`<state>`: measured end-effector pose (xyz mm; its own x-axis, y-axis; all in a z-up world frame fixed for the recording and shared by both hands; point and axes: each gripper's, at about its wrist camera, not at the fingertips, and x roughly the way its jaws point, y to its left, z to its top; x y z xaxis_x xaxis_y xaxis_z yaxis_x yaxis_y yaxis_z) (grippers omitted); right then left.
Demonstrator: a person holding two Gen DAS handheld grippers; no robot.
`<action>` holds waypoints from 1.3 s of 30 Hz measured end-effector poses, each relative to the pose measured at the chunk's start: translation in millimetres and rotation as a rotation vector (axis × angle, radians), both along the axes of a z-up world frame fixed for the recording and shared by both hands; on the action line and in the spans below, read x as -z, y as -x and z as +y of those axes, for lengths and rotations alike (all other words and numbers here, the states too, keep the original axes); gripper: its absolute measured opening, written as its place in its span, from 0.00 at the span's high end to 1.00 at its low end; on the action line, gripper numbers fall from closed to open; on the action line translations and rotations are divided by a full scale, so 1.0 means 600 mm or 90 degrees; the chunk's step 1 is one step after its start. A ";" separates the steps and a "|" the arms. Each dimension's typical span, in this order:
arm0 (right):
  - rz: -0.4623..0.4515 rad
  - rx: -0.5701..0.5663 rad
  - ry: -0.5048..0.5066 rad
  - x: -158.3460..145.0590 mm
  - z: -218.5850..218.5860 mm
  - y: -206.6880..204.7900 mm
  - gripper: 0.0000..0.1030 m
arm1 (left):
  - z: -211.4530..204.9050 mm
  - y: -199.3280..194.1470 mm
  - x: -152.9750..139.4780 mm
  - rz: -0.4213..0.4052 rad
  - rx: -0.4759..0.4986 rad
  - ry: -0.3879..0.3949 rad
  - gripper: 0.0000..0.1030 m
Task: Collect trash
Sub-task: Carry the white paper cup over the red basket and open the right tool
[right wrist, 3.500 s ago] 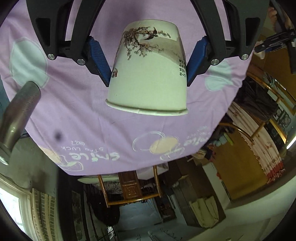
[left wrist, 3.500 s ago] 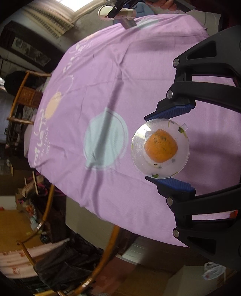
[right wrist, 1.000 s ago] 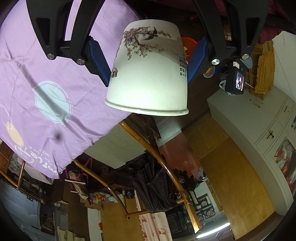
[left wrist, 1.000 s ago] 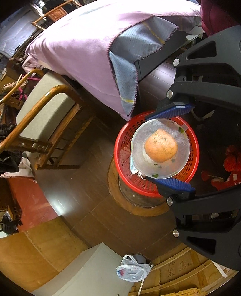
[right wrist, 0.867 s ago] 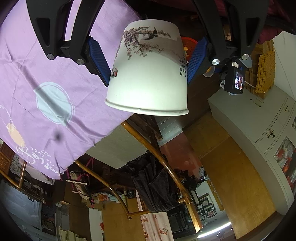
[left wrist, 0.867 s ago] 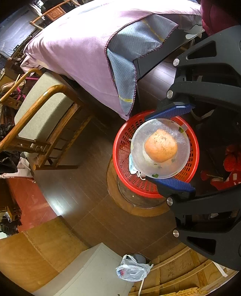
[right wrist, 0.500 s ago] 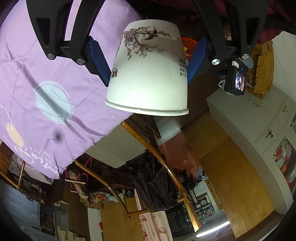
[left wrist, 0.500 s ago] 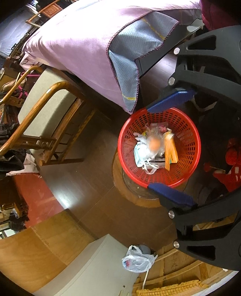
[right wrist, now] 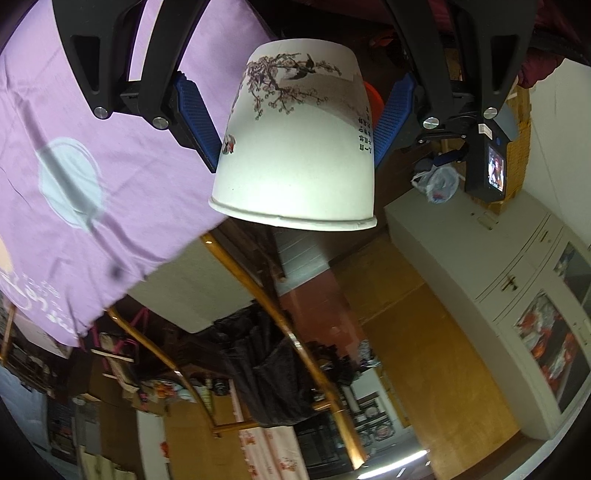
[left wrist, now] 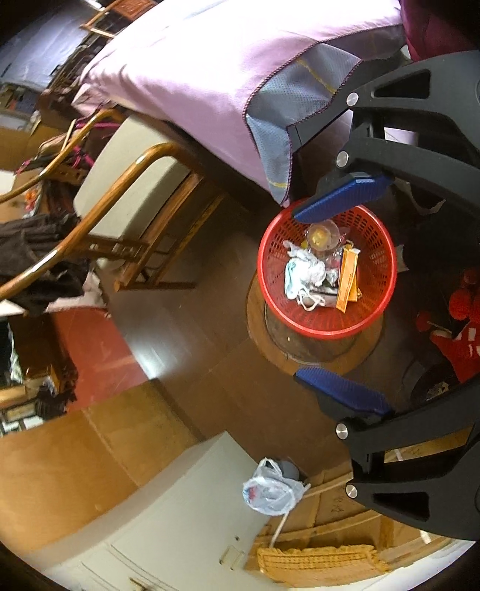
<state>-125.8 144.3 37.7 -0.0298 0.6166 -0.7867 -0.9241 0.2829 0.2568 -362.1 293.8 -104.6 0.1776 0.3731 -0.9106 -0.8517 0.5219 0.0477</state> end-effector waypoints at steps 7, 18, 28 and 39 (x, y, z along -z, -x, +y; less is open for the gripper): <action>0.021 -0.078 -0.007 0.004 0.054 0.039 0.24 | -0.011 0.056 -0.042 0.006 -0.065 -0.037 0.23; 0.049 -0.220 0.010 0.018 0.144 0.133 0.24 | -0.032 0.168 -0.058 0.033 -0.187 -0.051 0.21; 0.069 -0.293 0.065 0.058 0.194 0.204 0.23 | -0.056 0.232 -0.043 0.043 -0.258 -0.022 0.21; 0.048 -0.323 0.144 0.148 0.226 0.257 0.23 | -0.063 0.261 -0.017 0.054 -0.275 0.013 0.21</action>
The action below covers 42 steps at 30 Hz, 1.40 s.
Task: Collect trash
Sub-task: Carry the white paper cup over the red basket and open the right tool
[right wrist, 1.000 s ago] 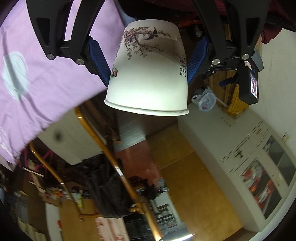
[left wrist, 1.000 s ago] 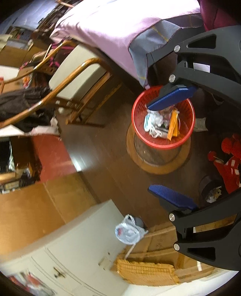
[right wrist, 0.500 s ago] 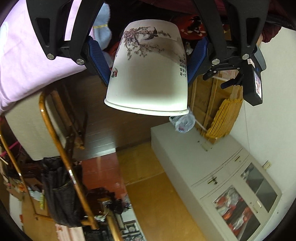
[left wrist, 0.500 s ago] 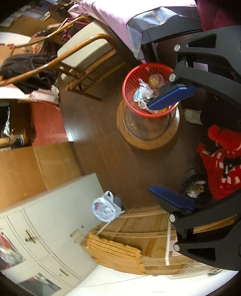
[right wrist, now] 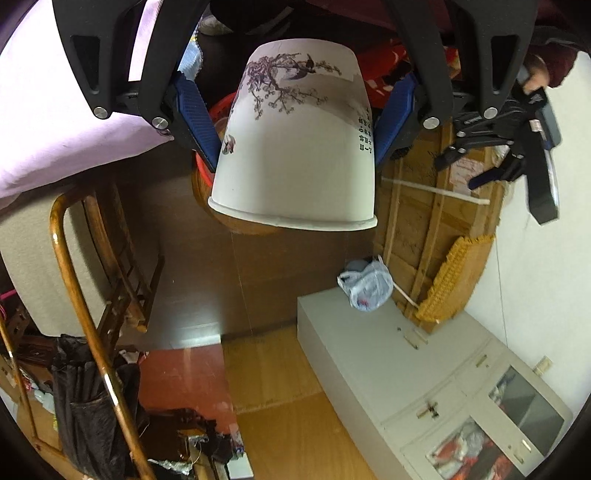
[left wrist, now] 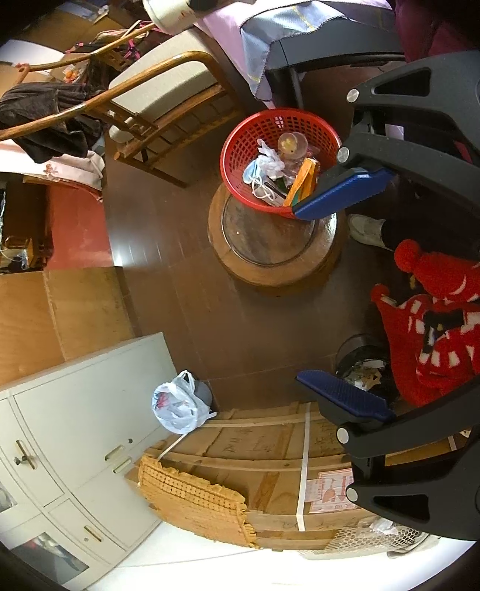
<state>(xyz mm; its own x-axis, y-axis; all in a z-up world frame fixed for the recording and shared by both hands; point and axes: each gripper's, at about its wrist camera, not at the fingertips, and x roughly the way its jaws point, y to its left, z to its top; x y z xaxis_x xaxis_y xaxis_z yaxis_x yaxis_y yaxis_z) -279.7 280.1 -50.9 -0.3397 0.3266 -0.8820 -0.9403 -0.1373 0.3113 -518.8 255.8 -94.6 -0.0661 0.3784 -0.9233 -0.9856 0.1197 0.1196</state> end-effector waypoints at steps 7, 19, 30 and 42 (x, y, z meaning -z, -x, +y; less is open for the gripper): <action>-0.030 -0.025 0.046 0.064 0.029 0.031 0.23 | 0.008 0.010 0.015 0.000 0.000 0.021 0.21; -0.055 -0.032 0.109 0.154 0.060 0.047 0.23 | 0.024 0.023 0.034 -0.003 0.000 0.050 0.21; -0.061 -0.039 0.138 0.199 0.067 0.058 0.23 | 0.029 0.022 0.042 -0.002 0.005 0.063 0.21; -0.087 -0.055 0.186 0.273 0.082 0.087 0.23 | 0.025 0.029 0.054 -0.001 0.004 0.081 0.21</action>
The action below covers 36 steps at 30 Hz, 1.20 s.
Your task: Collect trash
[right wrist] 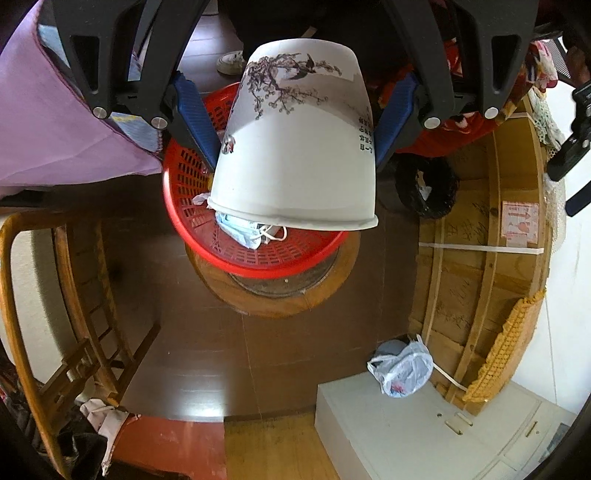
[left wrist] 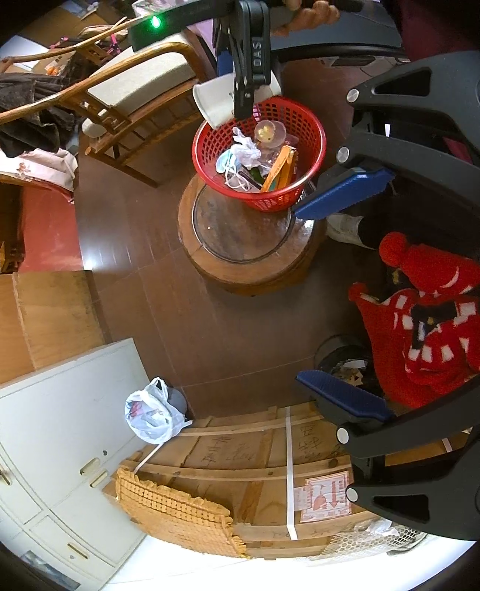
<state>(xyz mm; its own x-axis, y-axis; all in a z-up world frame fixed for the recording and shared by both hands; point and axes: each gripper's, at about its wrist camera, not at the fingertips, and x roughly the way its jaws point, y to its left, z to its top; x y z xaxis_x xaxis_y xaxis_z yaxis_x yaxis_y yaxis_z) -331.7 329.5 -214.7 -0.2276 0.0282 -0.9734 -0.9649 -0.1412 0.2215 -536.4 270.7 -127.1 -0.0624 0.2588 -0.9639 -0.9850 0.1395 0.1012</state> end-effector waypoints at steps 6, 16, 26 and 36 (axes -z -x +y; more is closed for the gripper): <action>-0.013 -0.013 0.014 0.039 0.003 0.015 0.21 | -0.004 0.005 0.008 0.004 -0.001 0.012 0.21; -0.021 0.003 -0.040 -0.036 0.004 -0.006 0.19 | 0.016 -0.011 0.010 -0.023 0.024 0.006 0.21; -0.001 0.054 -0.202 -0.295 -0.047 -0.060 0.19 | 0.061 -0.084 -0.037 -0.080 0.105 -0.050 0.21; -0.017 0.055 -0.181 -0.323 -0.141 -0.115 0.19 | -0.007 -0.168 -0.111 -0.048 0.138 -0.096 0.12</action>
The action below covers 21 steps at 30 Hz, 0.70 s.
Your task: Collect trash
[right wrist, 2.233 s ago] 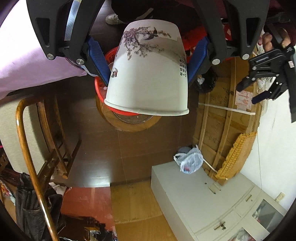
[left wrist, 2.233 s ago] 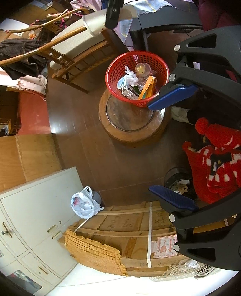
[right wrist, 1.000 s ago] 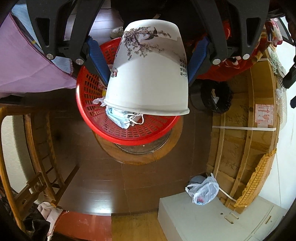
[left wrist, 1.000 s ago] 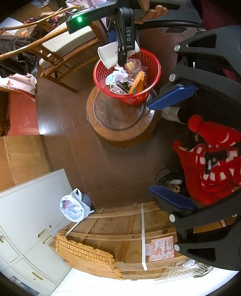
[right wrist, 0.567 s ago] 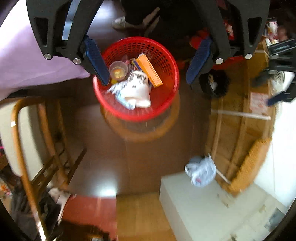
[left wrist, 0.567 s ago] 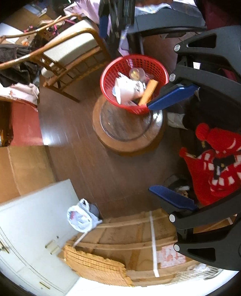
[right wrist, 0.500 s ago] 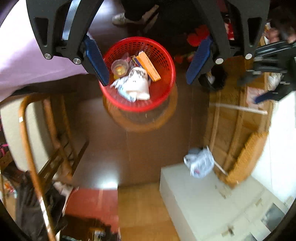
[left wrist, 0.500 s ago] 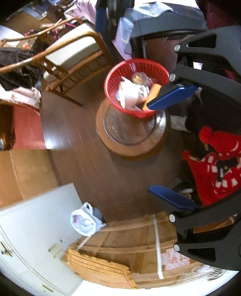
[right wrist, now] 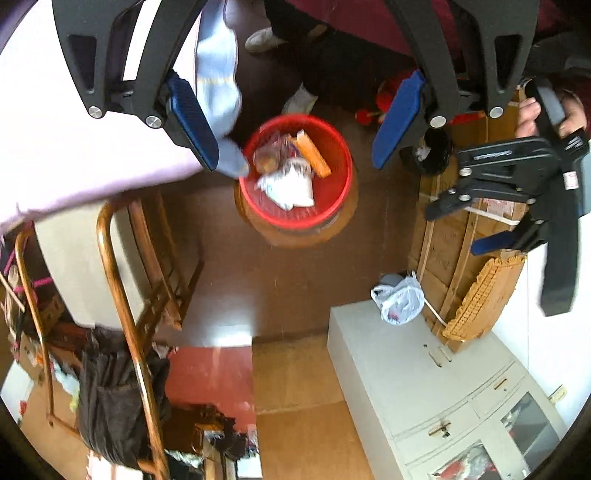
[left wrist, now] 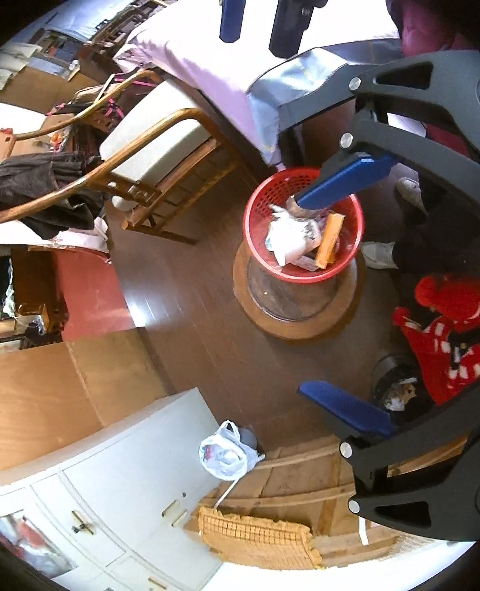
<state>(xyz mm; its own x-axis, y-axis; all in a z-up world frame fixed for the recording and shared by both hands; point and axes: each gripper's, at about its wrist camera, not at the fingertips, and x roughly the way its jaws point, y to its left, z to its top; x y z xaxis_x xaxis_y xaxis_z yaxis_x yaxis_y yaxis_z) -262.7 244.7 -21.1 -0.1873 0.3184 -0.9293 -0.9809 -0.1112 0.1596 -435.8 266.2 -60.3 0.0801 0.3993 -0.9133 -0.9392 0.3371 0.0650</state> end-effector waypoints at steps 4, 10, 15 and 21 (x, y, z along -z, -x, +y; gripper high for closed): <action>-0.016 -0.014 0.018 0.006 -0.038 -0.012 0.19 | -0.043 -0.025 0.000 0.024 -0.006 0.015 0.12; -0.063 -0.048 -0.031 -0.030 -0.068 -0.011 0.19 | -0.092 -0.050 -0.019 0.031 -0.026 -0.001 0.12; -0.052 -0.032 -0.074 -0.069 -0.096 -0.029 0.14 | -0.113 -0.068 -0.053 0.022 -0.036 -0.043 0.09; -0.067 -0.042 -0.024 -0.038 -0.102 -0.021 0.14 | -0.119 -0.085 -0.059 0.017 -0.032 -0.055 0.08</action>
<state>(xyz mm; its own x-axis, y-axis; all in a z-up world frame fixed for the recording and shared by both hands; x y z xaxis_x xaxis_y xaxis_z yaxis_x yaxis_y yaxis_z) -249.9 183.6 1.5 -0.1110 0.3442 -0.9323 -0.9823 -0.1805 0.0503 -385.0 195.1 -25.1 0.0343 0.4796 -0.8768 -0.9525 0.2813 0.1165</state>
